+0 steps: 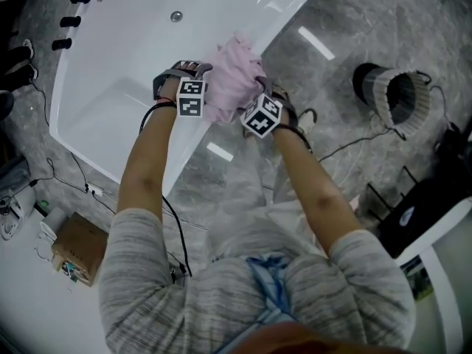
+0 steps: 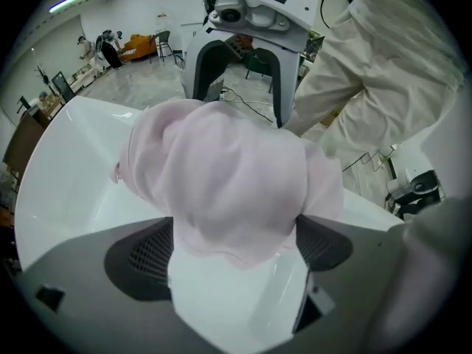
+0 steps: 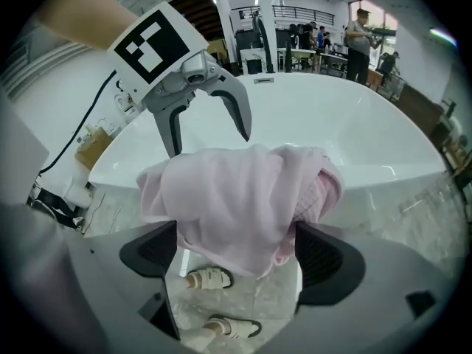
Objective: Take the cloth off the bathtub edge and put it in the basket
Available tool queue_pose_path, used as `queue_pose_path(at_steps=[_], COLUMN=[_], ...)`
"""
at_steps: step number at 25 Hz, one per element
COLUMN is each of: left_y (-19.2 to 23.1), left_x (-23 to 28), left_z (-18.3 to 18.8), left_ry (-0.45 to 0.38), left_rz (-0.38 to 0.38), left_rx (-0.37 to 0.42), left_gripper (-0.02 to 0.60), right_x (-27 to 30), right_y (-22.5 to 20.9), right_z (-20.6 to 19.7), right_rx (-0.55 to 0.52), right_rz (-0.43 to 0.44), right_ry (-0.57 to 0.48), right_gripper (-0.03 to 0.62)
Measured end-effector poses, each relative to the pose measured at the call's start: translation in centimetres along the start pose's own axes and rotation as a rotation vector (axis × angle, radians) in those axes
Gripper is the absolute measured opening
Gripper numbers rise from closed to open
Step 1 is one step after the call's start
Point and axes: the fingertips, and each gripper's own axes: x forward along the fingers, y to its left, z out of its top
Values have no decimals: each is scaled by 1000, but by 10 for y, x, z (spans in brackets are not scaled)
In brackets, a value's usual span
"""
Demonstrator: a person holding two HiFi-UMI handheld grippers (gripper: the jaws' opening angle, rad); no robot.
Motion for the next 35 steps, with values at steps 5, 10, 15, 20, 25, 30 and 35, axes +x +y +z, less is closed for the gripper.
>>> queue_pose_path(at_steps=[5, 10, 15, 20, 25, 30, 35], left_y=[1, -2, -6, -4, -11, -29, -41], left_x=[15, 24, 30, 32, 30, 25, 20], left_z=[10, 16, 20, 20, 18, 15, 12], left_ry=[-13, 39, 96, 86, 78, 68, 49], left_rz=[-30, -91, -172, -170, -205, -248, -252], left_rx=[2, 112, 212, 216, 199, 205, 122], left_gripper=[508, 508, 508, 507, 454, 273, 127], right_x=[14, 22, 25, 28, 29, 28, 23], right_y=[1, 2, 4, 1, 10, 24, 36], right_z=[7, 13, 14, 18, 20, 19, 19], right_rx=[5, 3, 22, 69, 68, 40, 14], right_rz=[17, 59, 97, 88, 122, 135, 151], right_ry=[15, 36, 46, 44, 41, 46, 55], right_gripper=[472, 471, 471, 471, 397, 253, 160])
